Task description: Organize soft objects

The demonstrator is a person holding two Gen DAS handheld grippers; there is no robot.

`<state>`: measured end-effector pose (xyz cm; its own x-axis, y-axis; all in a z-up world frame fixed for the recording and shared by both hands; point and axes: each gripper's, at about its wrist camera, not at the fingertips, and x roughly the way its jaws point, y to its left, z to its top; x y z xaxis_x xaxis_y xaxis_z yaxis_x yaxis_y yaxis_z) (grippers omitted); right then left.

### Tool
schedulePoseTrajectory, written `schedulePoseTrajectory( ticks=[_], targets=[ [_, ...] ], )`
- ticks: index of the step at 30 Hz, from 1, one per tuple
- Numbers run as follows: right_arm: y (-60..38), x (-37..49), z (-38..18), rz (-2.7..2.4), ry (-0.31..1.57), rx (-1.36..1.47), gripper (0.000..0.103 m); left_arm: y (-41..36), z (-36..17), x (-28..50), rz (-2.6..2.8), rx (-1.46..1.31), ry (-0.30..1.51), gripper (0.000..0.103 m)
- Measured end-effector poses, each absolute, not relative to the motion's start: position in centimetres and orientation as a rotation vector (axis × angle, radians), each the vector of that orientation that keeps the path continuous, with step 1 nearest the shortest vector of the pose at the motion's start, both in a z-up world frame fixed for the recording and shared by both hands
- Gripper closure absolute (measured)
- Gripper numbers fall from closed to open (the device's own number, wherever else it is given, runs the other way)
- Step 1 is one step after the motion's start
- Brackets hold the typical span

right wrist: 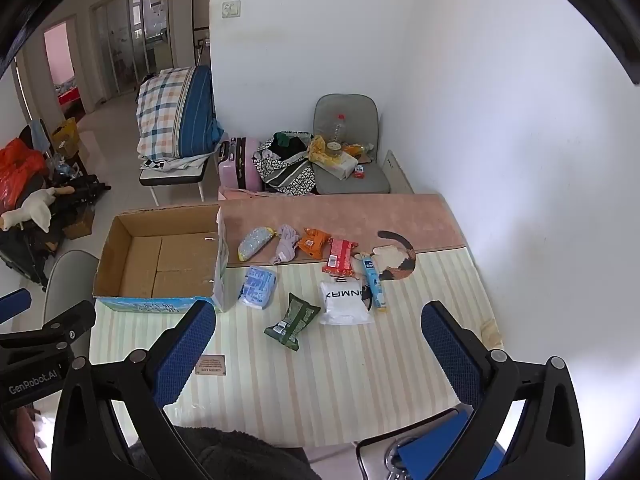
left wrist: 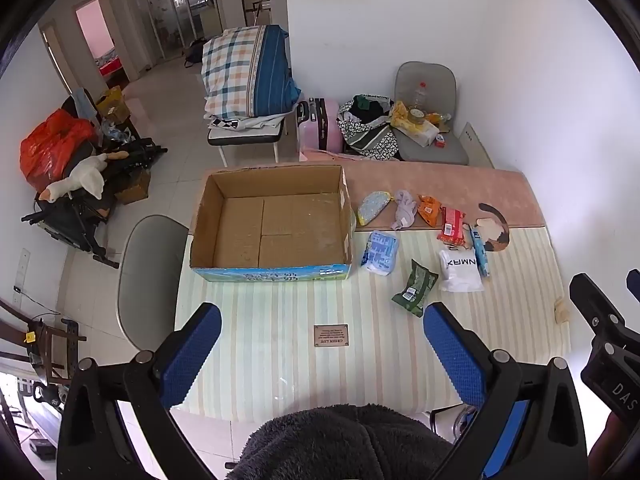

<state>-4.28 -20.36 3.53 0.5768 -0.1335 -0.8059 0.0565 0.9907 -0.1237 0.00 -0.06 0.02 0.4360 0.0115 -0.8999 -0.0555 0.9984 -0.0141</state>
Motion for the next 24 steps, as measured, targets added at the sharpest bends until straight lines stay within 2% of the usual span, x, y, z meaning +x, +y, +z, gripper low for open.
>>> schedulePoseTrajectory(
  ticks=[24],
  targets=[
    [-20.0, -4.8, 4.0, -0.110, 0.937, -0.093, 0.000, 0.8, 1.1, -0.7, 0.050, -0.049, 1.095, 0.000]
  ],
)
